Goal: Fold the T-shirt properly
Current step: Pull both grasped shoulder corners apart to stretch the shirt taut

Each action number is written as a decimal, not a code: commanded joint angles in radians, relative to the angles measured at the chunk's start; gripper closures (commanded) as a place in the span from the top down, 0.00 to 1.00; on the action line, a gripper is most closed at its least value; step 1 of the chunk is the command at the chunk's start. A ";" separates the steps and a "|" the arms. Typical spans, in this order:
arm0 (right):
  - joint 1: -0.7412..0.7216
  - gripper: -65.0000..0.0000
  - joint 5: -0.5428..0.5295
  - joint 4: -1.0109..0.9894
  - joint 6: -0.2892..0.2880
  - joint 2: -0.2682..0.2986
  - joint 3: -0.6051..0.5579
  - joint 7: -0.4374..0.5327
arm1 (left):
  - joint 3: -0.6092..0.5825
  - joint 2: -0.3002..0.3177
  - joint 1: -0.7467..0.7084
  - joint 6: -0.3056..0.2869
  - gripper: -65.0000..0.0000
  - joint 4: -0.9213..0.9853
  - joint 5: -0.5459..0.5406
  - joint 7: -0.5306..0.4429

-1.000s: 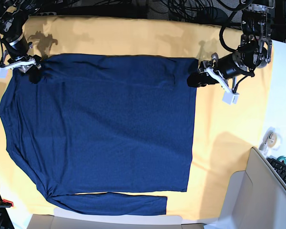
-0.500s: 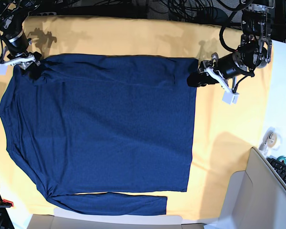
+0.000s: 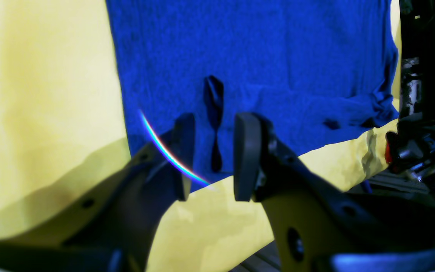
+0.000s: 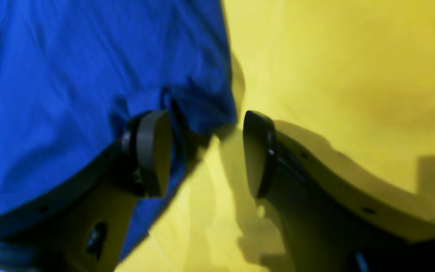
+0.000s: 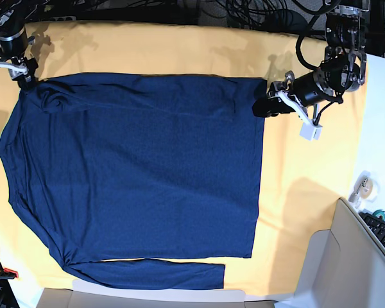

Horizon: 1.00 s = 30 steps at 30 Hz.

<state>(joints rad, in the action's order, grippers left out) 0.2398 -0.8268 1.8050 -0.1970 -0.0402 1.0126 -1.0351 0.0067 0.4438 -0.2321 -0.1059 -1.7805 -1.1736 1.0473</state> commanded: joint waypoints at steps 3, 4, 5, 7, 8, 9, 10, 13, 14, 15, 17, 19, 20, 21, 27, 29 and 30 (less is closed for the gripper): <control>-0.001 0.47 -0.065 0.017 -0.006 0.004 0.008 0.017 | 0.008 0.013 0.009 -0.010 0.28 -0.014 -0.016 -0.005; 0.000 0.47 -0.088 0.017 -0.006 0.004 0.008 0.011 | 0.008 0.013 0.009 -0.010 0.28 -0.014 -0.016 -0.005; 0.000 0.47 -0.101 0.017 -0.006 0.004 0.008 0.006 | 0.008 0.013 0.009 -0.010 0.28 -0.014 -0.016 -0.005; -0.003 0.49 -0.108 0.017 -0.008 0.004 0.016 0.014 | 0.008 0.013 0.007 -0.010 0.28 -0.014 -0.016 -0.005; -0.003 0.52 -0.108 0.014 -0.006 0.004 0.028 0.012 | 0.008 0.013 0.007 -0.010 0.28 -0.014 -0.016 -0.005; -0.003 0.56 -0.113 0.005 -0.006 0.004 0.039 0.005 | 0.009 0.013 0.006 -0.010 0.28 -0.014 -0.016 -0.005; -0.003 0.60 -0.113 -0.006 -0.006 0.004 0.050 -0.003 | 0.013 0.013 0.000 -0.010 0.28 -0.014 -0.016 -0.005; -0.006 0.70 -0.128 -0.058 -0.011 0.029 0.053 -0.007 | 0.014 0.014 -0.011 -0.010 0.28 -0.014 -0.015 -0.005; -0.006 0.72 -0.153 -0.090 -0.011 0.049 0.053 -0.007 | 0.014 0.014 -0.013 -0.010 0.28 -0.014 -0.015 -0.005; -0.006 0.72 -0.171 -0.127 -0.011 0.062 0.053 -0.007 | 0.014 0.014 -0.013 -0.010 0.28 -0.014 -0.015 -0.005; -0.023 0.73 -0.193 -0.207 -0.011 0.090 0.055 -0.004 | 0.011 0.014 -0.013 -0.010 0.28 -0.014 -0.015 -0.005; -0.041 0.73 -0.200 -0.285 -0.011 0.138 0.073 -0.004 | 0.011 0.014 -0.013 -0.010 0.28 -0.014 -0.015 -0.005; -0.056 0.73 -0.200 -0.317 -0.011 0.155 0.079 -0.004 | 0.011 0.014 -0.011 -0.010 0.28 -0.014 -0.015 -0.005; -0.069 0.73 -0.200 -0.340 -0.011 0.168 0.079 -0.006 | 0.013 0.014 -0.011 -0.010 0.28 -0.014 -0.015 -0.005; -0.132 0.73 -0.193 -0.402 -0.011 0.201 0.068 -0.007 | 0.013 0.014 -0.008 -0.010 0.28 -0.014 -0.015 -0.005; -0.147 0.73 -0.193 -0.402 -0.009 0.199 0.042 -0.007 | 0.013 0.014 -0.006 -0.010 0.28 -0.014 -0.015 -0.005; -0.156 0.73 -0.193 -0.402 -0.008 0.199 0.022 -0.007 | 0.014 0.013 -0.006 -0.010 0.28 -0.014 -0.015 -0.005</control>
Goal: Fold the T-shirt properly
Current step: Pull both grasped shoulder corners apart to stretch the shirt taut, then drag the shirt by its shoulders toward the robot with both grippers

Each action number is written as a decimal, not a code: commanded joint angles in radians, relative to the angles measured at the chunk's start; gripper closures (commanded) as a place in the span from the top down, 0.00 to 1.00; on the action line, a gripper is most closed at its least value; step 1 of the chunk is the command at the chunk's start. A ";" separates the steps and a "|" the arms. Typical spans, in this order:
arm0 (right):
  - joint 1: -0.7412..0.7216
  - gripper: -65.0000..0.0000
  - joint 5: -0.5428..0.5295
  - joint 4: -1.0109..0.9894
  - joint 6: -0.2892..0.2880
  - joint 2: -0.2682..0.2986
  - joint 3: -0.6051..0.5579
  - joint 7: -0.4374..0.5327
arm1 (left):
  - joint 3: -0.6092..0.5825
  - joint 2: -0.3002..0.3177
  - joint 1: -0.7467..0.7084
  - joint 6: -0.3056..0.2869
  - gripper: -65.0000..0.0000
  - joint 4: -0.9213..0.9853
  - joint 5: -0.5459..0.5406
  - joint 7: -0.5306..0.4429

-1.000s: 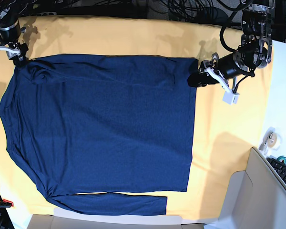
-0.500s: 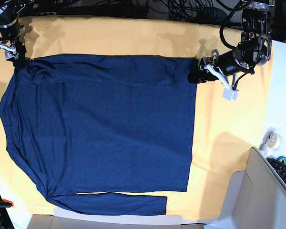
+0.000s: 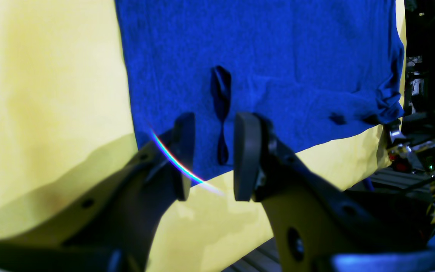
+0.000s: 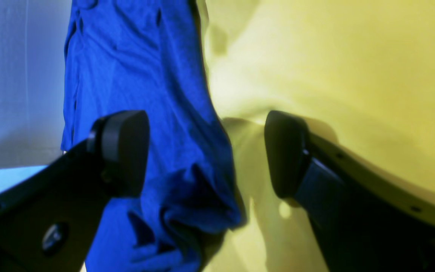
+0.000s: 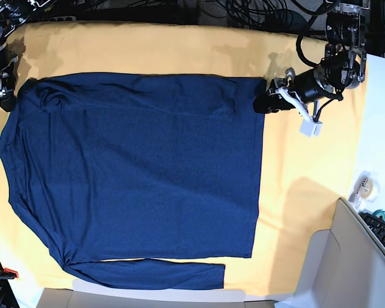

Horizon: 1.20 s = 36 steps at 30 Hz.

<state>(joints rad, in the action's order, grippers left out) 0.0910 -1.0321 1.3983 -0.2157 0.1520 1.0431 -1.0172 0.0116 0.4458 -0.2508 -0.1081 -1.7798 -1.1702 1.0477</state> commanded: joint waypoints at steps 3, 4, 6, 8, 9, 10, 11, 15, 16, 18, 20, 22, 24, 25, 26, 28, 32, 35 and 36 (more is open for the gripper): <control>-0.029 0.73 0.016 0.003 0.012 0.001 -0.057 -0.025 | 0.011 0.011 0.012 -0.008 0.28 -0.015 -0.018 -0.005; -0.037 0.73 0.017 0.003 0.012 -0.001 -0.077 -0.022 | 0.011 0.011 0.012 -0.008 0.28 -0.015 -0.018 -0.005; -0.050 0.73 0.034 0.003 0.012 -0.012 -0.097 -0.022 | 0.011 0.011 0.014 -0.008 0.28 -0.015 -0.018 -0.005; -0.060 0.72 0.052 0.003 0.012 -0.027 -0.097 -0.022 | 0.011 0.011 0.014 -0.008 0.28 -0.015 -0.018 -0.005; -0.064 0.72 0.059 0.003 0.012 -0.030 -0.097 -0.022 | 0.011 0.011 0.014 -0.008 0.28 -0.015 -0.018 -0.005; -0.064 0.72 0.062 0.003 0.012 -0.035 -0.097 -0.022 | 0.012 0.012 0.014 -0.006 0.28 -0.015 -0.017 -0.005; -0.064 0.72 0.062 0.003 0.012 -0.035 -0.099 -0.022 | 0.012 0.012 0.014 -0.005 0.28 -0.015 -0.017 -0.005; -0.064 0.63 0.062 0.002 0.006 -0.035 -0.100 -0.024 | 0.067 0.006 0.014 -0.006 0.28 0.067 -0.026 -0.004; -0.064 0.54 0.060 0.002 0.006 -0.035 -0.100 -0.024 | 0.078 0.005 0.014 -0.008 0.28 0.099 -0.026 -0.004; -0.064 0.30 0.060 0.002 0.006 -0.035 -0.100 -0.024 | 0.083 0.003 0.015 -0.009 0.28 0.151 -0.027 -0.004; -0.064 0.04 0.063 0.002 0.006 -0.035 -0.100 -0.022 | 0.075 0.002 0.015 -0.009 0.28 0.179 -0.027 -0.004; -0.064 0.00 0.063 -0.006 0.006 -0.035 -0.102 -0.024 | 0.075 -0.017 0.015 -0.011 0.28 0.189 -0.027 -0.004; -0.064 0.01 0.063 -0.026 0.006 -0.033 -0.102 -0.025 | 0.074 -0.023 0.015 -0.011 0.28 0.191 -0.027 -0.001; -0.064 0.02 0.063 -0.035 0.006 -0.033 -0.102 -0.025 | 0.074 -0.026 0.015 -0.011 0.29 0.191 -0.027 0.015; -0.064 0.02 0.063 -0.041 0.006 -0.033 -0.102 -0.025 | 0.075 -0.032 0.017 -0.011 0.30 0.194 -0.027 0.033; -0.064 0.00 0.063 -0.046 0.006 -0.033 -0.102 -0.025 | 0.081 -0.057 0.037 -0.012 0.32 0.197 -0.029 0.070; -0.064 0.00 0.063 -0.046 0.006 -0.033 -0.102 -0.025 | 0.081 -0.101 0.051 -0.104 0.33 0.212 -0.029 0.127; -0.064 0.00 0.063 -0.044 0.006 -0.033 -0.102 -0.025 | 0.077 -0.118 0.061 -0.158 0.33 0.249 -0.027 0.141; -0.064 0.00 0.063 -0.044 0.006 -0.033 -0.102 -0.025 | 0.074 -0.120 0.072 -0.167 0.33 0.262 -0.027 0.141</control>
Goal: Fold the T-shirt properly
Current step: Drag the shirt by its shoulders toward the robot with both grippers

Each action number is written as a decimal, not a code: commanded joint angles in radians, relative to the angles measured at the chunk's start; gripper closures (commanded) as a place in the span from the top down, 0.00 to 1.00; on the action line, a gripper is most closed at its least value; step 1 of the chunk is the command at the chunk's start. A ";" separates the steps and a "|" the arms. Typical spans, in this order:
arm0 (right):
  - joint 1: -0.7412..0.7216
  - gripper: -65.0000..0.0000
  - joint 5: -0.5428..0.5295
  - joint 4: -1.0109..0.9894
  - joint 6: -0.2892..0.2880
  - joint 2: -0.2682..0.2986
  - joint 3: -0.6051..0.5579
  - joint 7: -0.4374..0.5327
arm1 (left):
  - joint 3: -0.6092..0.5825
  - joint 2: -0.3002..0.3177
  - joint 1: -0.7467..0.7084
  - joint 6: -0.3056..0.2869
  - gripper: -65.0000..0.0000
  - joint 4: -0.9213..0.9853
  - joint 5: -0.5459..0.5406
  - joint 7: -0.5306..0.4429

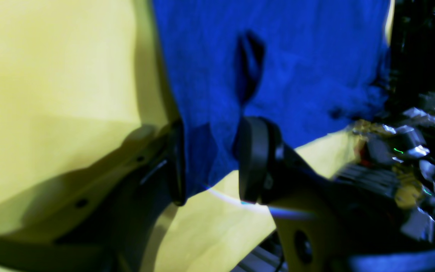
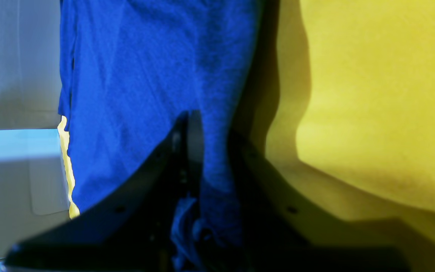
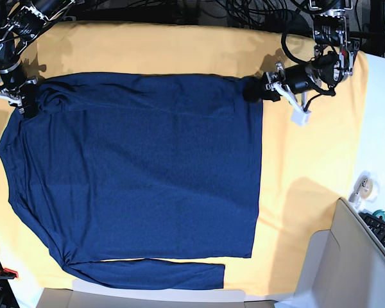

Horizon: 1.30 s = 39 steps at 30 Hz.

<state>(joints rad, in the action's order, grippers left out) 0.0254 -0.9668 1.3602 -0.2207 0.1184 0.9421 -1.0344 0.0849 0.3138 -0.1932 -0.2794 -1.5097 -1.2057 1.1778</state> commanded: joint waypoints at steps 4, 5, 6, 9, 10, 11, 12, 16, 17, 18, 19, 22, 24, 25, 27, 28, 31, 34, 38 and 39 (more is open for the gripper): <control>0.001 0.00 -0.002 -0.006 0.011 0.002 -0.001 -0.008 | -0.001 0.006 0.019 -0.008 0.33 0.002 0.013 0.011; 0.001 0.00 -0.002 -0.006 0.011 0.002 -0.001 -0.008 | -0.001 0.006 0.019 -0.008 0.33 0.002 0.013 0.011; 0.001 0.00 -0.002 -0.006 0.011 0.002 -0.001 -0.008 | -0.001 0.006 0.019 -0.008 0.33 0.002 0.013 0.011; 0.001 0.00 -0.002 -0.006 0.011 0.002 -0.001 -0.008 | -0.001 0.006 0.019 -0.008 0.33 0.002 0.014 0.011; 0.001 0.00 -0.002 -0.006 0.011 0.002 -0.001 -0.008 | -0.001 0.006 0.019 -0.008 0.33 0.002 0.014 0.011; 0.001 0.00 -0.002 -0.006 0.011 0.002 -0.001 -0.008 | -0.001 0.008 0.019 -0.008 0.33 0.002 0.014 0.011; 0.001 0.00 -0.002 -0.006 0.011 0.002 -0.001 -0.008 | -0.003 0.008 0.019 -0.008 0.33 0.002 0.016 0.011; 0.001 0.00 -0.002 -0.006 0.011 0.002 -0.001 -0.008 | -0.047 0.015 0.018 0.001 0.33 0.002 0.020 -0.005; 0.001 0.00 -0.002 -0.006 0.011 0.002 -0.001 -0.008 | -0.064 0.025 0.018 0.002 0.33 0.002 0.037 -0.014; 0.001 0.00 -0.002 -0.006 0.011 0.002 -0.001 -0.008 | -0.075 0.035 0.018 0.002 0.33 0.002 0.060 -0.020; 0.001 0.00 -0.002 -0.005 0.011 0.002 -0.001 -0.008 | -0.086 0.040 0.018 0.002 0.33 0.002 0.099 -0.023; 0.001 0.00 -0.002 -0.005 0.011 0.004 -0.001 -0.008 | -0.090 0.041 0.018 0.001 0.33 0.002 0.183 -0.022; 0.003 0.00 -0.002 -0.005 0.011 0.004 -0.001 -0.008 | -0.090 0.038 0.016 -0.001 0.33 0.002 0.211 -0.020; 0.003 0.00 -0.002 -0.005 0.011 0.004 -0.001 -0.008 | -0.090 0.037 0.016 -0.001 0.33 0.002 0.214 -0.019; 0.003 0.00 -0.002 -0.005 0.011 0.004 -0.001 -0.008 | -0.092 0.032 0.016 -0.001 0.33 0.002 0.211 -0.014; 0.003 0.00 -0.002 -0.005 0.011 0.004 -0.001 -0.008 | -0.099 0.021 0.016 -0.002 0.33 0.002 0.209 -0.012; 0.003 0.00 -0.004 -0.005 0.011 0.002 -0.001 -0.008 | -0.144 -0.002 0.019 -0.002 0.33 0.002 0.209 -0.012; 0.003 0.00 -0.004 -0.003 0.011 0.002 -0.001 -0.008 | -0.182 -0.023 0.021 -0.002 0.33 0.002 0.209 -0.014; 0.003 0.00 -0.004 -0.003 0.011 0.002 -0.001 -0.008 | -0.205 -0.029 0.021 -0.004 0.33 0.002 0.209 -0.019; 0.003 0.00 -0.004 -0.003 0.011 0.002 -0.001 -0.008 | -0.207 -0.029 0.021 -0.004 0.33 0.002 0.209 -0.019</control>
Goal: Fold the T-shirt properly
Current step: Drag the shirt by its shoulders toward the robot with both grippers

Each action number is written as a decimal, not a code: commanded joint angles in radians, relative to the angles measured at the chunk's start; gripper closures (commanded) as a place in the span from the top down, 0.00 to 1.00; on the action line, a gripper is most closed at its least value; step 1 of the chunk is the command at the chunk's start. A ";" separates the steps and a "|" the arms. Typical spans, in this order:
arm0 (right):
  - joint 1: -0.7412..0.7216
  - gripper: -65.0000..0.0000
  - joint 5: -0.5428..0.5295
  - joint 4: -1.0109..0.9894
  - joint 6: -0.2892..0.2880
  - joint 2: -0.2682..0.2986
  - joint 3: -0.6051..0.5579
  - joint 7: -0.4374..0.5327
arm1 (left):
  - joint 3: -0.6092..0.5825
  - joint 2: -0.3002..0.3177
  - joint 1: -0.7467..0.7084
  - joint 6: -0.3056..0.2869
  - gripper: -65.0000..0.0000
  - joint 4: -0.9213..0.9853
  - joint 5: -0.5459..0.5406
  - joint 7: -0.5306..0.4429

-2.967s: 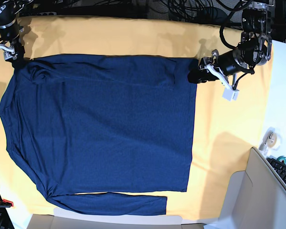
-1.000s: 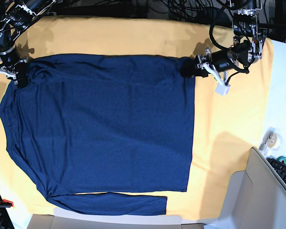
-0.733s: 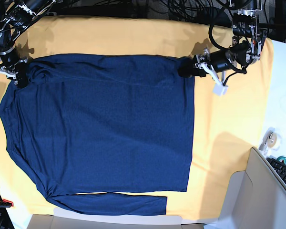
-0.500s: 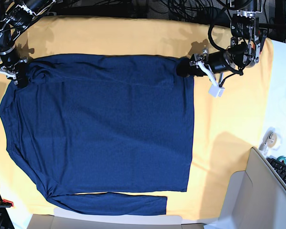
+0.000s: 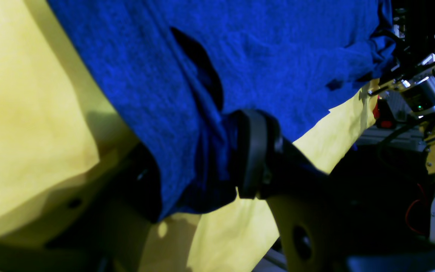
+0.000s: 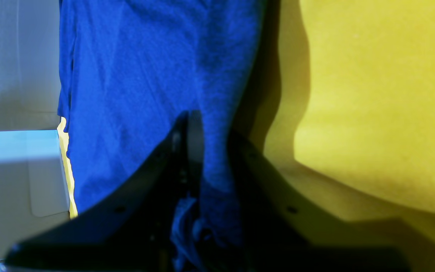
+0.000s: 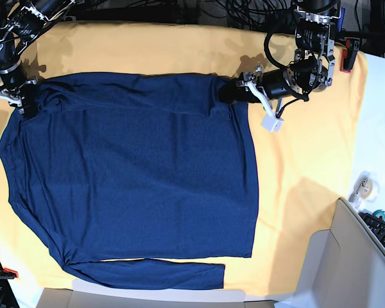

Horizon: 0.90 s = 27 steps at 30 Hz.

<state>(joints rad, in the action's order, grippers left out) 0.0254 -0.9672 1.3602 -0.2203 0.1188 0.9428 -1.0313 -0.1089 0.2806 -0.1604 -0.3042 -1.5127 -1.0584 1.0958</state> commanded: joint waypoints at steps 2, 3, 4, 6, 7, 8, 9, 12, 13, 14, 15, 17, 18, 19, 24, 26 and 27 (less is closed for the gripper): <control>0.003 0.00 -0.003 -0.003 0.011 0.003 -0.001 -0.011 | -0.013 0.004 -0.012 0.018 0.30 0.004 0.062 0.063; 0.005 0.00 -0.003 -0.003 0.011 0.003 -0.001 -0.011 | -0.013 0.006 -0.012 0.018 0.23 0.004 0.062 0.063; 0.006 0.00 -0.003 -0.003 0.011 0.003 -0.001 -0.013 | -0.013 0.007 -0.012 0.018 0.15 0.004 0.062 0.063; 0.008 0.00 -0.003 -0.003 0.011 0.005 -0.003 -0.013 | -0.013 0.010 -0.012 0.018 0.00 0.004 0.065 0.062; 0.008 0.00 -0.003 -0.003 0.011 0.005 -0.006 -0.013 | -0.013 0.012 -0.012 0.018 0.00 0.002 0.065 0.062; 0.008 0.00 -0.003 -0.001 0.011 0.006 -0.017 -0.013 | -0.013 0.013 -0.012 0.018 0.01 0.001 0.065 0.062; 0.009 0.00 -0.002 -0.001 0.011 0.008 -0.026 -0.013 | -0.008 0.015 -0.012 0.018 0.01 -0.006 0.065 0.062; 0.009 0.00 -0.008 0.000 0.011 0.043 -0.057 -0.013 | -0.001 0.027 -0.012 0.017 0.00 -0.075 0.062 0.054; 0.008 0.00 -0.008 0.000 0.011 0.046 -0.057 -0.013 | -0.001 0.027 -0.012 0.017 0.00 -0.105 0.062 0.047; 0.005 0.00 -0.008 0.000 0.011 0.052 -0.057 -0.013 | 0.001 0.027 -0.012 0.017 0.00 -0.130 0.060 0.042; 0.003 0.00 -0.008 0.000 0.011 0.060 -0.058 -0.013 | 0.002 0.027 -0.012 0.017 0.00 -0.159 0.060 0.040; -0.006 0.00 -0.008 0.018 0.011 0.071 -0.058 -0.013 | 0.039 0.024 -0.012 0.017 0.00 -0.202 0.060 0.040; -0.011 0.00 -0.008 0.035 0.011 0.071 -0.058 -0.013 | 0.062 0.021 -0.011 0.017 0.00 -0.217 0.060 0.047; -0.014 0.00 -0.008 0.057 0.011 0.071 -0.058 -0.013 | 0.082 0.019 -0.011 0.017 0.00 -0.236 0.059 0.048; -0.077 0.00 -0.008 0.104 0.011 0.074 -0.058 -0.013 | 0.142 0.019 0.069 0.017 0.00 -0.256 -0.029 0.050; -0.112 0.00 -0.002 0.100 0.011 0.084 -0.058 -0.013 | 0.153 0.019 0.107 0.017 0.00 -0.239 -0.066 0.050; -0.126 0.00 -0.002 0.100 0.011 0.086 -0.060 -0.013 | 0.153 0.019 0.127 0.017 0.00 -0.225 -0.078 0.050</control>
<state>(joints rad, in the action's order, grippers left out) -0.0898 -0.9478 1.4418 -0.2008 0.1833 0.8806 -1.0611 0.0372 0.2916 -0.0418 -0.2821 -1.7245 -1.1183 1.1511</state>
